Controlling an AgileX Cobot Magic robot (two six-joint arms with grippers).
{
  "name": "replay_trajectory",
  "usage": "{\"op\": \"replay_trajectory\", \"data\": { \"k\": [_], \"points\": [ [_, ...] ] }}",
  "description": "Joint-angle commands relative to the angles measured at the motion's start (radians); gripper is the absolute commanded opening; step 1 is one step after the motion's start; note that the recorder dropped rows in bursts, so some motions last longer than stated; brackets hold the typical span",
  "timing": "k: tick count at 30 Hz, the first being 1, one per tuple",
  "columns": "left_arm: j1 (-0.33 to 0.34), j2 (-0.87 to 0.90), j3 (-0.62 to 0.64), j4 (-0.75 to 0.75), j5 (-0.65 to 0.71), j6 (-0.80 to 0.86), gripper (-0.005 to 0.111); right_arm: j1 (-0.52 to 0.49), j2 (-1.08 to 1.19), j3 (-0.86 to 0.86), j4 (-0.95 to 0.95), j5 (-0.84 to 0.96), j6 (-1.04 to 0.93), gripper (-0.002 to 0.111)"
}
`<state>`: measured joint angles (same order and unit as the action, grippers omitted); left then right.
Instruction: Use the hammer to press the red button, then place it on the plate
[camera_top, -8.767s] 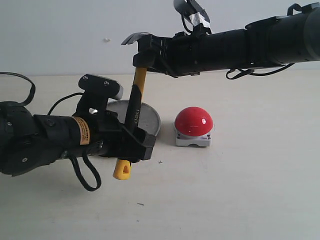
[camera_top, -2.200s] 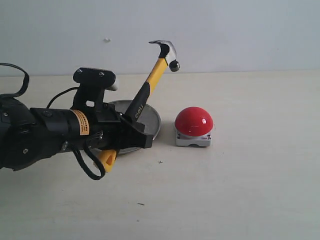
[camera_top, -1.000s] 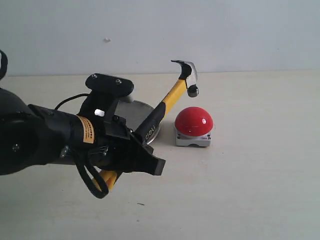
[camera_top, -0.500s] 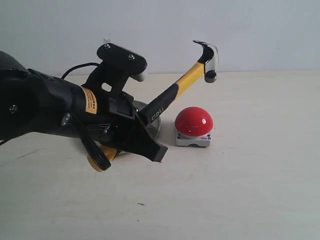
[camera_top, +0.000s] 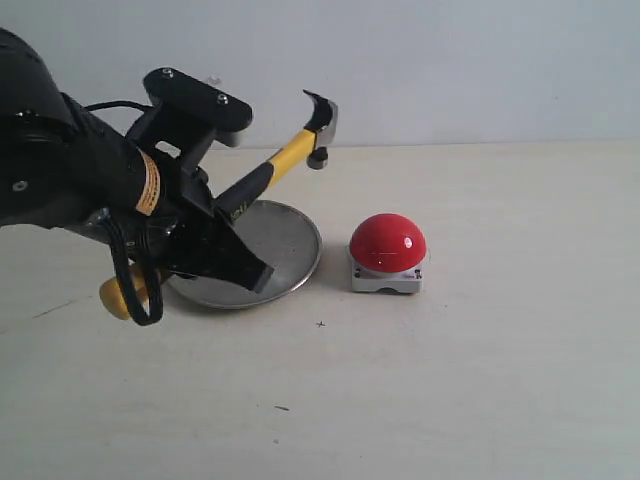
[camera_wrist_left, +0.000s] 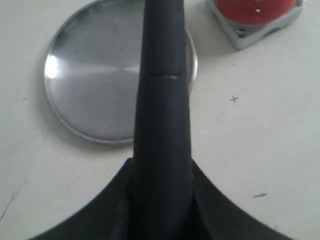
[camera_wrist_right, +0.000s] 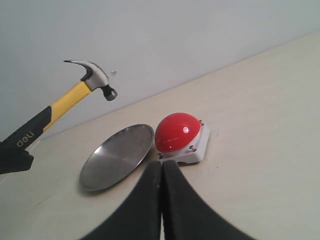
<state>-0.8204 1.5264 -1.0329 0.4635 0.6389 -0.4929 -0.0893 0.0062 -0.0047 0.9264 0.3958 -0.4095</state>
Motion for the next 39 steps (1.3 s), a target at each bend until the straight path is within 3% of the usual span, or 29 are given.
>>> {"op": "replay_trajectory", "data": {
  "k": [1, 4, 8, 15, 31, 39],
  "points": [
    [-0.058, -0.014, 0.018, 0.254, -0.117, -0.32, 0.0, -0.005, -0.006, 0.005, 0.003, -0.002, 0.0, 0.0],
    [-0.119, -0.014, 0.065, 0.527, -0.219, -0.709, 0.0, -0.005, -0.006, 0.005, 0.003, -0.002, 0.0, 0.0],
    [-0.163, 0.002, 0.109, 0.737, -0.236, -1.006, 0.0, -0.005, -0.006, 0.005, 0.003, -0.002, 0.0, 0.0],
    [-0.237, 0.112, 0.111, 0.913, -0.23, -1.222, 0.0, -0.005, -0.006, 0.005, 0.003, -0.002, 0.0, 0.0],
    [-0.25, 0.164, 0.178, 1.082, -0.253, -1.511, 0.0, -0.005, -0.006, 0.005, 0.003, -0.002, 0.0, 0.0],
    [-0.311, 0.184, 0.189, 1.196, -0.18, -1.632, 0.0, -0.005, -0.006, 0.005, 0.003, -0.002, 0.0, 0.0]
  ]
}}
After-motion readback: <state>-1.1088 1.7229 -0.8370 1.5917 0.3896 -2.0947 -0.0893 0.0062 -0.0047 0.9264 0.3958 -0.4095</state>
